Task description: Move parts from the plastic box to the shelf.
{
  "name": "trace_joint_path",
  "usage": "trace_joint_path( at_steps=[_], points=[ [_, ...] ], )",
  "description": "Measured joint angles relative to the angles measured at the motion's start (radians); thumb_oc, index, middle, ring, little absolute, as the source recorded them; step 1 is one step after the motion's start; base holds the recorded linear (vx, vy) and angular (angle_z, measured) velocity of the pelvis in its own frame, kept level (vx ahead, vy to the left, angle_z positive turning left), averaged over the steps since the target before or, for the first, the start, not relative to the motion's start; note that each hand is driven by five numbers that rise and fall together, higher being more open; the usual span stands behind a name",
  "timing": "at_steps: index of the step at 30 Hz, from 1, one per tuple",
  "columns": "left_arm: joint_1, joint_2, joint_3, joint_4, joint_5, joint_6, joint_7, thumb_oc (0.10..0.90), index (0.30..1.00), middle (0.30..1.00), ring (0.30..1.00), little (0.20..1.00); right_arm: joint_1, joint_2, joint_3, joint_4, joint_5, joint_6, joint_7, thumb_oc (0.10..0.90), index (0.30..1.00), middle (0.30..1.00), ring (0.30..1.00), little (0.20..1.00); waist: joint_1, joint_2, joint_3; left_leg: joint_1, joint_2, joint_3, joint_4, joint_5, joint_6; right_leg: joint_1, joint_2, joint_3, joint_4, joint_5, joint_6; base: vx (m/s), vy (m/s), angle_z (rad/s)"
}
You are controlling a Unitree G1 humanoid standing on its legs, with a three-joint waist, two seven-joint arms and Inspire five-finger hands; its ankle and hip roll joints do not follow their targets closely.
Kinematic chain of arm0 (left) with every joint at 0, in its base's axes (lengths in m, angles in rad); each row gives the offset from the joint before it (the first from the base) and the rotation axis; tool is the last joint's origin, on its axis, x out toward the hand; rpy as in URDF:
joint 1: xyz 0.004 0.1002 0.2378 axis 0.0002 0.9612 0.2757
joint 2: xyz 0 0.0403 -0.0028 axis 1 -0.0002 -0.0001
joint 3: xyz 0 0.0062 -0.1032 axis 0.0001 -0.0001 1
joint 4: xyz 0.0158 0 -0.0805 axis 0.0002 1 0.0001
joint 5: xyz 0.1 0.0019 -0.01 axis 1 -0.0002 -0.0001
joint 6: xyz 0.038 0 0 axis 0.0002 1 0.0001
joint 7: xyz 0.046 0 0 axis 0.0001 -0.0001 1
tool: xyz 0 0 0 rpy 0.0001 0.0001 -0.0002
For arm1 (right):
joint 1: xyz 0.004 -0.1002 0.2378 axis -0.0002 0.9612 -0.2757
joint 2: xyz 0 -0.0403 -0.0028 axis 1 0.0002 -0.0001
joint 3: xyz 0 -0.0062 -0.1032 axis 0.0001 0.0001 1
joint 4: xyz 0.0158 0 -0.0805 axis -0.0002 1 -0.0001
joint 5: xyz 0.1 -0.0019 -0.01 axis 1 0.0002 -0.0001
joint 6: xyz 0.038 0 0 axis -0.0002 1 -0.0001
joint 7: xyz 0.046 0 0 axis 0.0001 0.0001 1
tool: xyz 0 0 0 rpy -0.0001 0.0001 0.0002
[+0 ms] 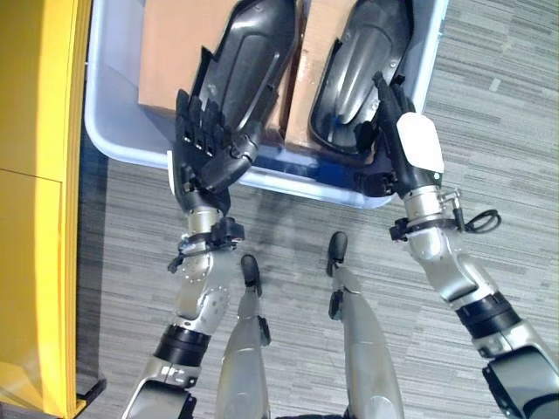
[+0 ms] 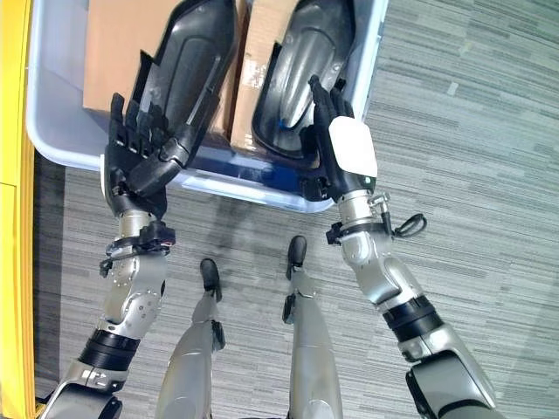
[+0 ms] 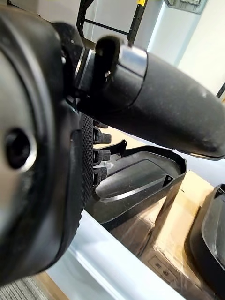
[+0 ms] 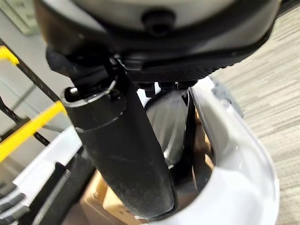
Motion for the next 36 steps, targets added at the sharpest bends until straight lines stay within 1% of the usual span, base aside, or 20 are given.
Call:
trace_joint_path(
  at_steps=[2,8,10,12,13,14,18,22,25,30,32,36],
  points=[
    [-0.003,0.000,-0.002,0.000,0.001,0.001,0.001,0.900,1.000,1.000,1.000,1.000,0.001,0.000,-0.006,-0.012,0.002,0.000,0.000,0.900,1.000,1.000,1.000,1.000,-0.005,-0.016,0.001,0.004,0.001,0.009,0.000,0.000,0.000,0.003,0.005,0.008,-0.013,0.011,-0.001,-0.01,0.011,-0.10],
    [-0.004,0.000,-0.003,0.000,0.002,0.012,0.002,0.900,1.000,1.000,1.000,1.000,0.001,0.011,-0.008,-0.037,0.052,-0.004,-0.003,0.900,1.000,1.000,1.000,1.000,-0.003,-0.017,0.001,0.018,0.003,0.010,-0.001,0.000,-0.001,0.027,0.009,0.009,-0.035,0.022,0.000,0.00,0.004,-0.02],
    [-0.002,0.000,-0.002,0.000,0.002,0.013,0.005,0.900,1.000,1.000,1.000,1.000,0.001,0.030,-0.006,-0.040,0.083,-0.014,-0.009,0.900,1.000,1.000,1.000,1.000,-0.002,-0.017,0.001,0.017,0.003,0.010,-0.001,0.001,-0.001,0.027,0.009,0.009,-0.038,0.023,0.000,0.00,0.000,0.00],
    [0.001,0.000,-0.002,0.000,0.002,0.014,0.005,0.900,1.000,1.000,1.000,1.000,0.001,0.057,0.005,-0.040,0.136,-0.023,-0.010,0.900,1.000,1.000,1.000,1.000,-0.003,-0.017,0.001,0.017,0.003,0.011,-0.001,0.001,-0.001,0.027,0.009,0.009,-0.038,0.024,0.000,0.00,0.000,0.00],
    [-0.001,0.000,-0.003,0.000,0.002,0.017,0.007,0.900,1.000,1.000,1.000,1.000,-0.001,0.088,0.023,-0.039,0.221,-0.031,-0.010,0.900,1.000,1.000,1.000,1.000,-0.003,-0.017,0.001,0.016,0.003,0.011,-0.001,0.001,-0.001,0.027,0.010,0.009,-0.039,0.024,0.000,0.00,0.000,0.00],
    [-0.008,0.000,-0.004,0.000,0.002,0.019,0.011,0.900,1.000,1.000,1.000,1.000,-0.008,0.097,0.062,-0.039,0.276,-0.039,-0.005,0.900,1.000,1.000,1.000,1.000,-0.002,-0.017,0.001,0.016,0.003,0.011,-0.001,0.001,-0.001,0.027,0.010,0.009,-0.041,0.024,0.000,0.00,0.000,0.00],
    [-0.019,0.001,-0.004,0.007,0.002,0.019,0.022,0.900,1.000,1.000,1.000,1.000,-0.018,0.098,0.093,-0.039,0.335,-0.054,-0.005,0.900,1.000,1.000,1.000,1.000,0.001,-0.018,0.001,0.014,0.003,0.010,-0.001,0.001,-0.001,0.028,0.008,0.008,-0.042,0.025,0.002,0.00,0.000,0.00],
    [-0.019,0.000,-0.006,0.007,0.002,0.019,0.028,0.900,1.000,1.000,1.000,1.000,-0.046,0.100,0.097,-0.039,0.391,-0.058,-0.008,0.900,1.000,1.000,1.000,1.000,0.000,-0.018,0.001,0.012,0.003,0.011,-0.001,0.001,-0.001,0.030,0.009,0.008,-0.052,0.031,0.002,0.00,0.000,0.00],
    [-0.022,0.000,-0.018,0.008,0.002,0.020,0.040,0.900,1.000,1.000,1.000,1.000,-0.065,0.113,0.102,-0.037,0.423,-0.064,-0.017,0.900,1.000,1.000,1.000,1.000,0.000,-0.018,0.001,0.015,0.002,0.009,-0.001,0.001,-0.001,0.037,0.009,0.006,-0.056,0.033,0.003,0.00,0.000,0.00],
    [-0.037,0.000,-0.044,0.032,0.003,0.020,0.042,0.900,1.000,1.000,1.000,1.000,-0.098,0.131,0.153,-0.011,0.454,-0.069,-0.027,0.900,1.000,1.000,1.000,1.000,0.003,-0.018,0.001,0.013,-0.001,0.005,0.001,0.001,-0.001,0.039,0.002,0.003,-0.057,0.035,0.005,0.01,0.050,0.03],
    [-0.052,0.000,-0.058,0.057,0.003,0.022,0.042,0.900,1.000,1.000,1.000,1.000,-0.109,0.133,0.155,0.015,0.464,-0.070,-0.034,0.900,1.000,1.000,1.000,1.000,0.004,-0.018,0.001,0.010,-0.003,0.003,0.001,0.001,-0.001,0.040,0.000,0.001,-0.061,0.037,0.008,0.01,0.039,0.05],
    [-0.069,0.000,-0.071,0.058,0.006,0.022,0.052,0.900,1.000,1.000,1.000,1.000,-0.116,0.128,0.145,0.023,0.457,-0.065,-0.067,0.900,1.000,1.000,1.000,1.000,0.006,-0.018,0.001,-0.006,-0.010,-0.005,0.003,0.003,0.000,0.039,-0.003,-0.005,-0.081,0.046,0.009,0.01,0.047,0.05]
  ],
)
